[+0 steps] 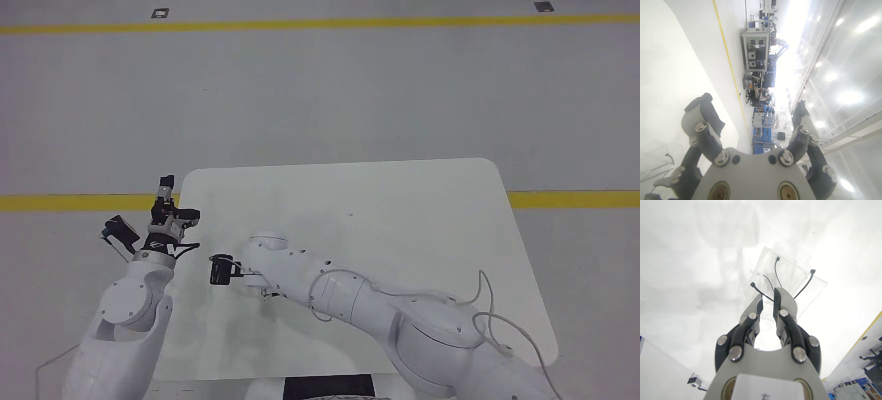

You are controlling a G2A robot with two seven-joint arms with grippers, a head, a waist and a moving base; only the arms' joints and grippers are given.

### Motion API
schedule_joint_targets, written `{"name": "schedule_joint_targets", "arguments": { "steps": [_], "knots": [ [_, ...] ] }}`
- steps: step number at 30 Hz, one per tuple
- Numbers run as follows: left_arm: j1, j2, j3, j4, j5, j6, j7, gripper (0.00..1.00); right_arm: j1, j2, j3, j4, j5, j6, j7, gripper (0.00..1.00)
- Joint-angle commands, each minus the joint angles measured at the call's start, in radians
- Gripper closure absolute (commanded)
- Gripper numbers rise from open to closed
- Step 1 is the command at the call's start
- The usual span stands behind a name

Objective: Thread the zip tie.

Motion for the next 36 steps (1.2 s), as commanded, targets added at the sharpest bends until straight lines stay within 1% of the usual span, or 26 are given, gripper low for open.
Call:
{"name": "schedule_joint_targets", "arguments": {
  "steps": [1, 2, 5, 9, 13, 15, 18, 22, 25, 29, 31, 35, 36],
  "knots": [
    [0.0, 0.0, 0.0, 0.0, 0.0, 0.0, 0.0, 0.0, -0.001, -0.004, 0.0, 0.008, -0.001, 0.0, -0.001, 0.88],
    [0.0, 0.0, 0.0, 0.0, 0.0, 0.0, 0.0, 0.0, -0.001, -0.007, 0.0, 0.013, -0.001, 0.0, -0.002, 0.9],
    [0.0, 0.0, 0.0, 0.0, 0.0, 0.0, 0.0, 0.0, 0.0, -0.012, 0.0, 0.025, 0.001, 0.0, -0.007, 1.0],
    [0.0, 0.0, 0.0, 0.0, 0.0, 0.0, 0.0, 0.0, 0.004, -0.016, 0.0, 0.04, -0.001, 0.0, -0.022, 1.0],
    [0.0, 0.0, 0.0, 0.0, 0.0, 0.0, 0.0, 0.0, 0.018, -0.013, 0.0, 0.042, 0.008, 0.0, -0.031, 1.0],
    [0.0, 0.0, 0.0, 0.0, 0.0, 0.0, 0.0, 0.0, 0.03, -0.007, 0.0, 0.034, 0.023, 0.0, -0.036, 1.0],
    [0.0, 0.0, 0.0, 0.0, 0.0, 0.0, 0.0, 0.0, 0.052, 0.01, 0.0, 0.013, 0.059, 0.0, -0.049, 1.0],
    [0.0, 0.0, 0.0, 0.0, 0.0, 0.0, 0.0, 0.0, 0.081, 0.047, 0.0, -0.027, 0.12, 0.0, -0.08, 1.0],
    [0.0, 0.0, 0.0, 0.0, 0.0, 0.0, 0.0, 0.0, 0.103, 0.084, 0.0, -0.066, 0.174, 0.0, -0.096, 1.0],
    [0.0, 0.0, 0.0, 0.0, 0.0, 0.0, 0.0, 0.0, 0.125, 0.143, 0.001, -0.116, 0.245, 0.0, -0.126, 1.0],
    [0.0, 0.0, 0.0, 0.0, 0.0, 0.0, 0.0, 0.0, 0.132, 0.168, 0.001, -0.137, 0.267, 0.0, -0.134, 1.0],
    [0.0, 0.0, 0.0, 0.0, 0.0, 0.0, 0.0, 0.0, 0.132, 0.222, 0.024, -0.189, 0.304, 0.0, -0.165, 1.0],
    [0.0, 0.0, 0.0, 0.0, 0.0, 0.0, 0.0, 0.0, 0.129, 0.239, 0.035, -0.206, 0.313, 0.0, -0.179, 1.0]
  ]
}}
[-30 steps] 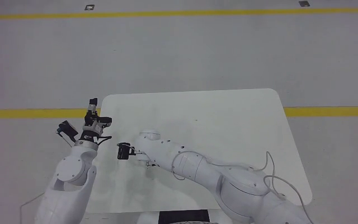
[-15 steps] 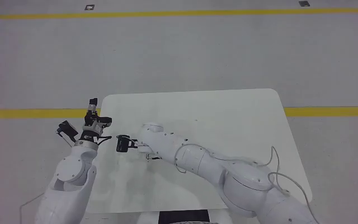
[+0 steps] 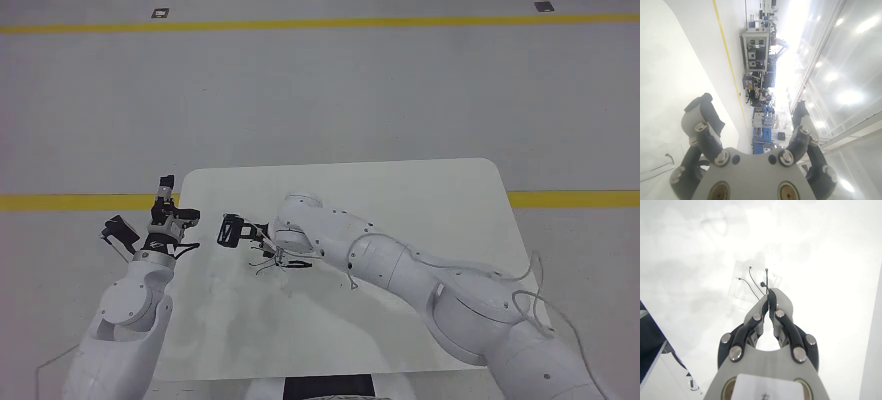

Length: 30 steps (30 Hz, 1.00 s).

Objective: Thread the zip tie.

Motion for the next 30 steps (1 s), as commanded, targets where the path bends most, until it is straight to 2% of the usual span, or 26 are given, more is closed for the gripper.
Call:
{"name": "schedule_joint_targets", "arguments": {
  "steps": [1, 3, 13, 16, 19, 23, 25, 27, 30],
  "knots": [
    [0.0, 0.0, 0.0, 0.0, 0.0, 0.0, 0.0, 0.0, -0.005, 0.028, 0.015, -0.028, 0.008, 0.0, -0.016, 1.0],
    [0.0, 0.0, 0.0, 0.0, 0.0, 0.0, 0.0, 0.0, -0.012, 0.056, 0.047, -0.046, 0.027, 0.0, -0.046, 1.0],
    [0.0, 0.0, 0.0, 0.0, 0.0, 0.0, 0.0, 0.0, -0.012, 0.056, 0.047, -0.046, 0.027, 0.0, -0.046, 1.0],
    [0.0, 0.0, 0.0, 0.0, 0.0, 0.0, 0.0, 0.0, -0.036, 0.064, 0.075, -0.039, 0.058, 0.0, -0.112, 1.0],
    [0.0, 0.0, 0.0, 0.0, 0.0, 0.0, 0.0, 0.0, -0.05, 0.078, 0.131, -0.03, 0.142, 0.0, -0.151, 1.0],
    [0.0, 0.0, 0.0, 0.0, 0.0, 0.0, 0.0, 0.0, -0.072, 0.1, 0.224, 0.016, 0.34, 0.0, -0.124, 1.0],
    [0.0, 0.0, 0.0, 0.0, 0.0, 0.0, 0.0, 0.0, -0.089, 0.11, 0.264, 0.007, 0.459, 0.0, -0.101, 1.0],
    [0.0, 0.0, 0.0, 0.0, 0.0, 0.0, 0.0, 0.0, -0.1, 0.125, 0.292, -0.002, 0.529, 0.0, -0.089, 1.0],
    [0.0, 0.0, 0.0, 0.0, 0.0, 0.0, 0.0, 0.0, -0.11, 0.135, 0.305, -0.021, 0.557, 0.0, -0.096, 1.0]
  ]
}}
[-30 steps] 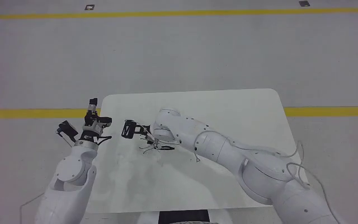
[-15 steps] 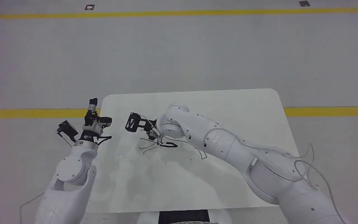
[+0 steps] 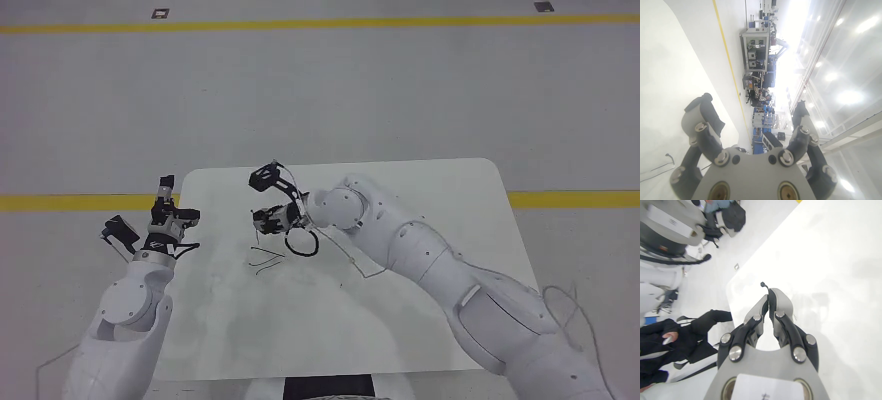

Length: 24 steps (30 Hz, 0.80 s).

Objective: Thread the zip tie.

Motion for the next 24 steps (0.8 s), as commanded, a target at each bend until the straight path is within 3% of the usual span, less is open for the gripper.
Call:
{"name": "schedule_joint_targets", "arguments": {
  "steps": [1, 9, 12, 16, 21, 24],
  "knots": [
    [0.0, 0.0, 0.0, 0.0, 0.0, 0.0, 0.0, 0.0, 0.0, 0.0, 0.0, -0.001, 0.0, 0.0, -0.002, 1.0],
    [0.0, 0.0, 0.0, 0.0, 0.0, 0.0, 0.0, 0.0, -0.004, 0.001, 0.001, -0.001, 0.001, 0.002, -0.007, 1.0],
    [0.0, 0.0, 0.0, 0.0, 0.0, 0.0, 0.0, 0.0, -0.026, 0.001, 0.038, 0.01, 0.08, 0.049, -0.009, 1.0],
    [0.0, 0.0, 0.0, 0.0, 0.0, 0.0, 0.0, 0.0, -0.011, -0.005, 0.087, 0.047, 0.214, 0.15, 0.071, 1.0],
    [0.0, 0.0, 0.0, 0.0, 0.0, 0.0, 0.0, 0.0, 0.045, -0.028, 0.102, 0.114, 0.315, 0.336, 0.187, 1.0],
    [0.0, 0.0, 0.0, 0.0, 0.0, 0.0, 0.0, 0.0, 0.063, -0.034, 0.094, 0.132, 0.304, 0.371, 0.2, 1.0]
  ]
}}
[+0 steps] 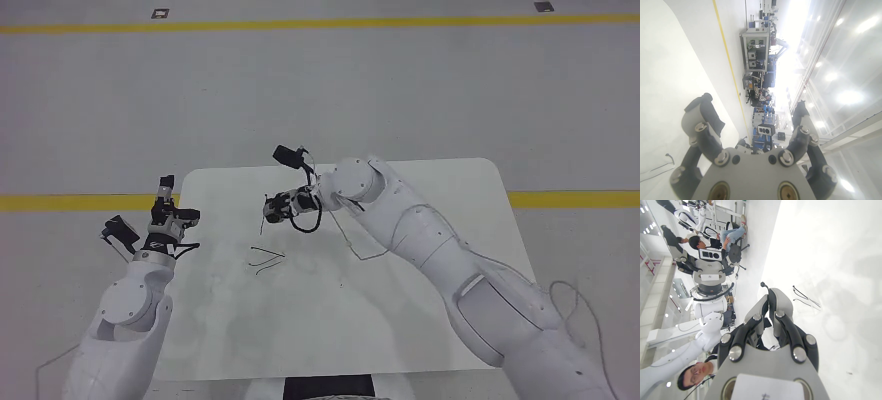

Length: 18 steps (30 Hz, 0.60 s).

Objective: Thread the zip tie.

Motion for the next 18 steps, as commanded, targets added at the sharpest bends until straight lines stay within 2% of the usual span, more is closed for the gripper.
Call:
{"name": "schedule_joint_targets", "arguments": {
  "steps": [1, 9, 12, 14, 18],
  "knots": [
    [0.0, 0.0, 0.0, 0.0, 0.0, 0.0, 0.0, 0.0, 0.0, 0.0, -0.001, 0.0, -0.003, -0.002, -0.001, 1.0],
    [0.0, 0.0, 0.0, 0.0, 0.0, 0.0, 0.0, 0.0, 0.0, 0.0, -0.001, 0.0, -0.003, -0.002, -0.001, 1.0],
    [0.0, 0.0, 0.0, 0.0, 0.0, 0.0, 0.0, 0.0, -0.02, 0.001, 0.005, -0.018, 0.006, -0.005, -0.012, 1.0],
    [0.0, 0.0, 0.0, 0.0, 0.0, 0.0, 0.0, 0.0, -0.025, -0.001, 0.023, -0.028, 0.037, 0.025, -0.023, 1.0],
    [0.0, 0.0, 0.0, 0.0, 0.0, 0.0, 0.0, 0.0, -0.023, -0.007, 0.049, -0.029, 0.09, 0.049, -0.03, 1.0]
  ]
}}
